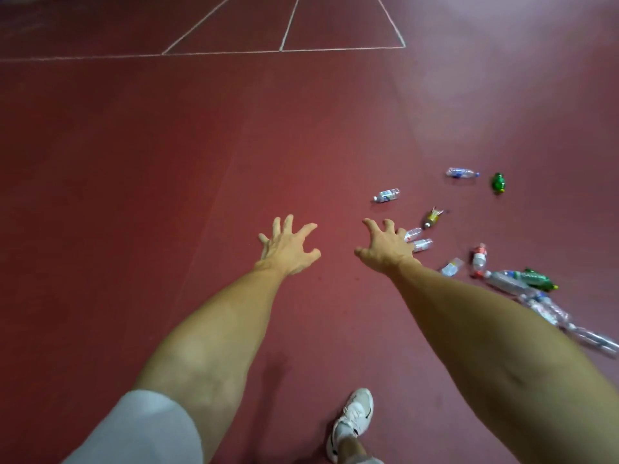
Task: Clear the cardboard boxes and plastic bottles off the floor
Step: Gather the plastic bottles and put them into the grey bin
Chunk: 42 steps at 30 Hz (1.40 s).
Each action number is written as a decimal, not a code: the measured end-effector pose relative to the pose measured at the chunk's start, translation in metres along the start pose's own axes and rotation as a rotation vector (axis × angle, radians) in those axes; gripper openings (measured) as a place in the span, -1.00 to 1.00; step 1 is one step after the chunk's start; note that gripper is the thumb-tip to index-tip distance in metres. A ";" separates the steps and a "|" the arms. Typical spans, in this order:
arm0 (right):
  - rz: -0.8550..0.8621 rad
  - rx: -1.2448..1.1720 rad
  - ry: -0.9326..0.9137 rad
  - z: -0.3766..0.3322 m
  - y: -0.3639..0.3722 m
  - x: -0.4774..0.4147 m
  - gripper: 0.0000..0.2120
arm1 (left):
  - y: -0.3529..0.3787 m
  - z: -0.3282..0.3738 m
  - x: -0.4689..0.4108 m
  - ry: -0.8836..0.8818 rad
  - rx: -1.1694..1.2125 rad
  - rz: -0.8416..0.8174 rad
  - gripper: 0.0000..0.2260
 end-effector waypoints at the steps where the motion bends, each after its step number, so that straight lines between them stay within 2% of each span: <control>1: 0.005 -0.019 0.008 0.017 -0.007 -0.018 -0.30 | 0.000 0.020 -0.021 0.011 -0.020 -0.015 -0.43; 7: -0.010 -0.005 0.135 0.126 -0.035 -0.083 -0.27 | 0.006 0.144 -0.125 0.080 0.065 -0.043 -0.45; 13: 0.011 0.030 0.208 0.206 -0.082 -0.133 -0.30 | 0.012 0.244 -0.202 0.180 0.035 -0.080 -0.44; 22: -0.003 0.135 0.276 0.301 -0.135 -0.256 -0.37 | 0.006 0.343 -0.350 0.284 -0.084 -0.067 -0.42; 29: -0.013 0.104 0.309 0.363 -0.181 -0.385 -0.34 | -0.010 0.420 -0.499 0.301 -0.100 -0.069 -0.41; 35: -0.007 0.080 0.354 0.420 -0.219 -0.469 -0.35 | -0.025 0.504 -0.585 0.376 -0.130 -0.077 -0.43; 42: -0.020 0.109 0.341 0.506 -0.264 -0.602 -0.32 | -0.032 0.594 -0.707 0.364 -0.136 -0.048 -0.45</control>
Point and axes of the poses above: each hand's wrist, its own x-axis away from the middle knuckle, its own y-axis out of the palm, z = x × y, the point moved 6 cm from there along -x, towards the middle knuckle, and after that the axes turned 11 degrees about -y, right-handed, at the moved point
